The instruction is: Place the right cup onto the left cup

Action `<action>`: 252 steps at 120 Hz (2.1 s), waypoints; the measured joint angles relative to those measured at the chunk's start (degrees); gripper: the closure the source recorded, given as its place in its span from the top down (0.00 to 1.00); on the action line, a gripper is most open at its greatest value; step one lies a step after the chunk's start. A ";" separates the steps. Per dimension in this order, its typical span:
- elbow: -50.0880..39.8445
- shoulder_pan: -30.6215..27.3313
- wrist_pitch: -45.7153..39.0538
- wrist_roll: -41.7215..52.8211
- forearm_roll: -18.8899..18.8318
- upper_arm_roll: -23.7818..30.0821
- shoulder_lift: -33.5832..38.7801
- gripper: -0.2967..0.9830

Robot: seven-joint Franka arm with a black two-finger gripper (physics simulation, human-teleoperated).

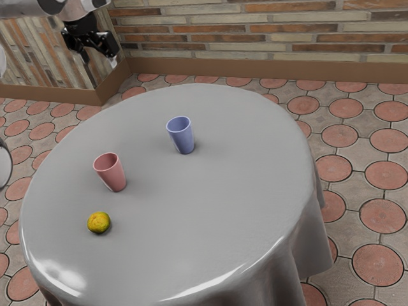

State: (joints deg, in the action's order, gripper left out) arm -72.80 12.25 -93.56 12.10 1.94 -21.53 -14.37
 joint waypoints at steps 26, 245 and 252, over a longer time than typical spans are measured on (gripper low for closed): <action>1.49 4.58 0.84 -0.19 0.54 0.71 -3.38 0.76; -5.49 1.29 -19.99 -31.28 6.97 11.51 -19.48 0.58; -5.68 1.29 -20.13 -31.51 6.96 11.51 -19.57 0.57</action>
State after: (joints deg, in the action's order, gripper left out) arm -78.48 13.54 -113.70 -19.41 8.89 -10.02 -33.94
